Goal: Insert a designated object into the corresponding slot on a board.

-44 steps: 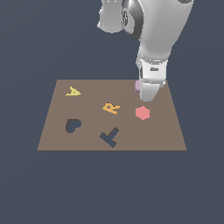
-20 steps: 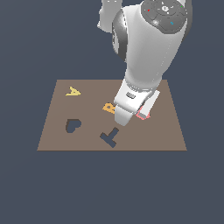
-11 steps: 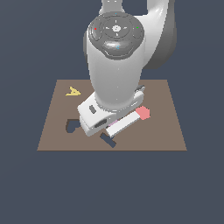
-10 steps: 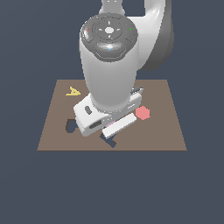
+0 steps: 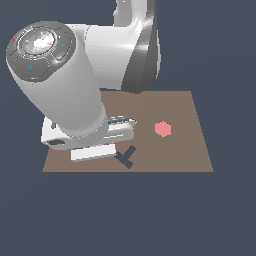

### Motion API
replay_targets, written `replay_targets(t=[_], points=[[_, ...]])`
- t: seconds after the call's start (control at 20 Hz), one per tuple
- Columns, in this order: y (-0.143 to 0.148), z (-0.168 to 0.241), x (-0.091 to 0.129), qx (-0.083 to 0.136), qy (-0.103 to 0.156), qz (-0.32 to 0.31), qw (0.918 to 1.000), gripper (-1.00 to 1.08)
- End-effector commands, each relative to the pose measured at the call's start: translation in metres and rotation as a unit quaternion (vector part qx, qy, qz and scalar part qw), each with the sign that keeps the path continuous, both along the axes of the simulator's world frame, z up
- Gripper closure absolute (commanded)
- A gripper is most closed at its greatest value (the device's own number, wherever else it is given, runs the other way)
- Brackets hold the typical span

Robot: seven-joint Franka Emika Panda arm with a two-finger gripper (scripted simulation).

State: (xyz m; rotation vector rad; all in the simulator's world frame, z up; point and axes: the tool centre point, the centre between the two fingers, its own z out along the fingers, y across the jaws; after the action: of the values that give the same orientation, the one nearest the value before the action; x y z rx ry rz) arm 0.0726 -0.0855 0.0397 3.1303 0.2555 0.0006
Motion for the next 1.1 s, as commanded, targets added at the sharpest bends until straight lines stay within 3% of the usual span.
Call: replay_targets(t=[0.0, 0.4, 0.95, 1.0, 1.05], points=[[-0.017, 0.001, 0.0, 0.0, 0.0, -0.04, 0.9992, 1.08], [-0.049, 0.001, -0.006, 0.0, 0.0, -0.112, 0.9937, 1.08], [-0.052, -0.009, -0.008, 0.0, 0.0, -0.12, 0.9927, 1.08], [-0.052, -0.009, -0.008, 0.0, 0.0, -0.12, 0.9927, -0.92], [-0.052, -0.009, -0.008, 0.0, 0.0, -0.12, 0.9927, -0.92]])
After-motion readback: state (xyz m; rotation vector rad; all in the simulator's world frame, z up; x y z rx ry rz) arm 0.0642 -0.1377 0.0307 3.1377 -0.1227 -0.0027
